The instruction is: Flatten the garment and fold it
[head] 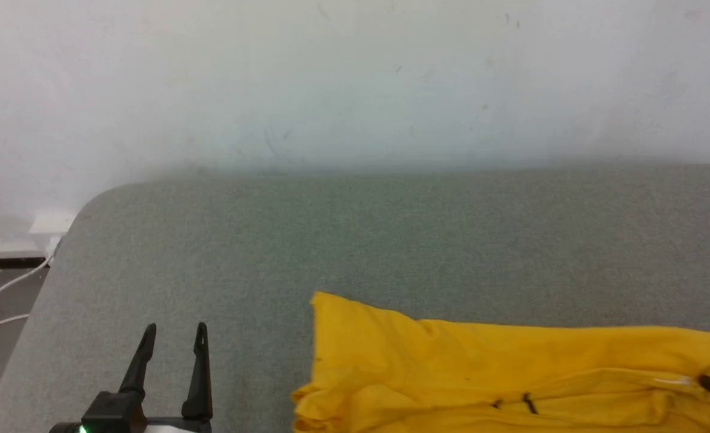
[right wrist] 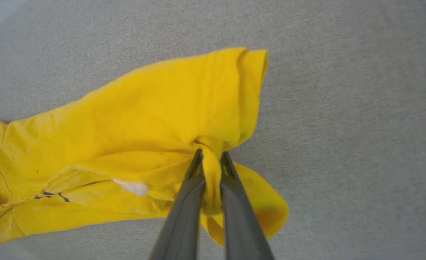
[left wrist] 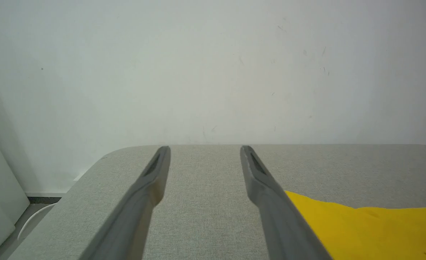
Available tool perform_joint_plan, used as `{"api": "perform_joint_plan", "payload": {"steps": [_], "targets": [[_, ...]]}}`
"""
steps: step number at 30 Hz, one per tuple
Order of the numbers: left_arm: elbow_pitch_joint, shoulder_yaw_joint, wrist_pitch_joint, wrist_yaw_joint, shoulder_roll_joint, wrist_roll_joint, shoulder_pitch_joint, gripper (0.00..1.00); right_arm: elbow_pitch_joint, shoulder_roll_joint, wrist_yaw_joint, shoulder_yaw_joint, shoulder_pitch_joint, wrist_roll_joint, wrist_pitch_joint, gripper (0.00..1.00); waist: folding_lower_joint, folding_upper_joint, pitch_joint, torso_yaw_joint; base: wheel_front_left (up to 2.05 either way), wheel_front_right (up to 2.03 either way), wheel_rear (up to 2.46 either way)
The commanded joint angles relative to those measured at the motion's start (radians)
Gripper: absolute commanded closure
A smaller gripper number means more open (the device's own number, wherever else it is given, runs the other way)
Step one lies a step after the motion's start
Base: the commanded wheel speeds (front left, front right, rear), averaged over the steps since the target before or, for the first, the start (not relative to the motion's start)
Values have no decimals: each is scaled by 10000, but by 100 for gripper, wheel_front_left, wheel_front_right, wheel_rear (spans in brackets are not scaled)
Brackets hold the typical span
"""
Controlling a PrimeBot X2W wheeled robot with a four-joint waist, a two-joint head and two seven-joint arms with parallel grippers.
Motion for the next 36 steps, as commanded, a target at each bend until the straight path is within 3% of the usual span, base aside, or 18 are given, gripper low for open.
{"api": "perform_joint_plan", "payload": {"steps": [1,5,8,13,17,22,30,31,34,36], "targets": [[34,4,-47,-30,-35,77,52,0,-59,-81,-11,-214,133,-127,24,100,0,0,-69,-74,0,0,0],[112,-52,-47,-26,-25,84,45,0,-383,107,-11,-1278,508,-368,317,100,0,0,-120,-145,0,0,0],[180,-74,-35,-20,-9,63,53,0,-887,837,-11,-1329,591,35,1071,100,0,0,-147,-196,0,0,0],[246,-142,-34,-43,3,28,-3,0,-2244,2576,-11,-676,518,1924,2392,100,0,0,-143,-189,0,0,0],[281,-242,-12,-101,18,13,-144,0,-2983,3415,-11,311,451,2822,2752,100,0,0,-34,-91,0,0,0],[364,-443,19,-208,5,29,-439,0,-2925,3824,-11,2069,32,3522,2069,100,0,0,162,259,0,0,0],[608,-715,0,-303,-161,41,-927,0,-1125,3890,-11,4738,-1024,2811,-440,100,0,0,619,883,0,0,0],[641,-729,-5,-305,-186,38,-971,0,-850,3891,-11,5013,-1159,2704,-683,80,0,0,678,928,0,0,0],[738,-734,-18,-295,-243,33,-1077,0,-244,3855,-11,5768,-1609,2440,-1491,0,0,0,819,1000,0,0,0],[791,-713,-26,-286,-261,28,-1115,0,-36,3715,-11,6391,-1897,2293,-1892,0,0,0,862,1001,0,0,0]]}}
